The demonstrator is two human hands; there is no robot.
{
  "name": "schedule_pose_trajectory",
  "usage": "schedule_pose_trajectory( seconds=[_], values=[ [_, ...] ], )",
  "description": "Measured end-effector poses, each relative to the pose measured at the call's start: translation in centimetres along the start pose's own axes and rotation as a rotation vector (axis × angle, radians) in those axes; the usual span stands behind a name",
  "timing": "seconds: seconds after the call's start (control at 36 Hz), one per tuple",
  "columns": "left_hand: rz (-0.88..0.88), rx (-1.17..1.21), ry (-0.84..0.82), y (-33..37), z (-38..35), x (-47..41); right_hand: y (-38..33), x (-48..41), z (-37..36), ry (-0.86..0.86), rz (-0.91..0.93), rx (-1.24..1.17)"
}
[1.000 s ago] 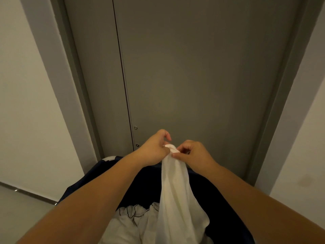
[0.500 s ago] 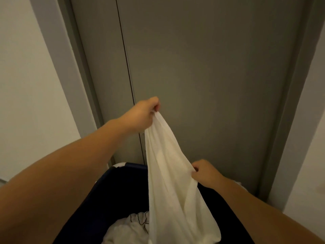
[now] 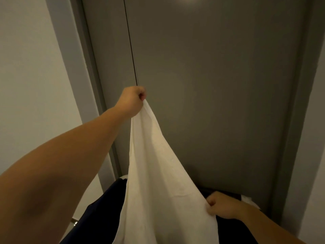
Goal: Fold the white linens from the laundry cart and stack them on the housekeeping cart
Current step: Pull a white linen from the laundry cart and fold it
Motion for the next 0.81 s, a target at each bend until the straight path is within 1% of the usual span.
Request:
schedule_pose_trajectory(
  seconds=[0.03,0.06,0.08,0.14,0.19,0.25,0.31,0.36,0.44,0.53,0.61,0.81],
  values=[
    [-0.002,0.006,-0.009,0.0,-0.1,0.1,-0.3,-0.1,-0.1,-0.034,0.022,0.009],
    [-0.011,0.008,-0.031,0.1,-0.4,0.2,-1.1,-0.2,0.0,-0.03,0.071,-0.005],
    [-0.025,0.006,-0.065,0.2,-0.7,0.3,-2.1,-0.6,0.1,0.018,0.142,-0.033],
    [-0.072,-0.002,-0.127,0.5,-1.4,0.5,-5.0,-1.5,0.6,0.205,0.289,-0.148],
    [-0.126,0.003,-0.158,0.8,-2.0,0.8,-8.3,-2.3,1.2,0.405,0.394,-0.247],
    [-0.165,0.0,-0.171,1.0,-2.3,1.1,-11.6,-2.6,1.6,0.537,0.494,-0.297],
    [-0.197,-0.014,-0.173,1.0,-2.3,1.2,-14.1,-2.7,1.9,0.617,0.588,-0.296],
    [-0.228,-0.035,-0.175,0.9,-2.1,1.4,-15.6,-3.0,1.8,0.601,0.61,-0.28],
    [-0.286,-0.036,-0.181,0.6,-1.9,1.7,-16.2,-3.6,1.3,0.524,0.569,-0.266],
    [-0.262,-0.031,-0.178,0.2,-1.5,2.0,-15.9,-4.3,1.1,0.56,0.561,-0.27],
    [-0.215,-0.013,-0.171,-0.3,-1.6,2.4,-15.5,-4.7,0.9,0.63,0.55,-0.382],
    [-0.196,0.003,-0.198,-0.2,-2.1,2.9,-15.4,-5.0,0.4,0.505,0.531,-0.403]
  ],
)
Point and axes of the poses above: each hand's wrist, its own x-axis away from the middle knuckle, its own z-axis out of the back of the hand, y = z × x, the point moved 1 cm from there along -x, towards the middle knuckle, and after that the axes turned 7 degrees about z, right-handed, at the moved point
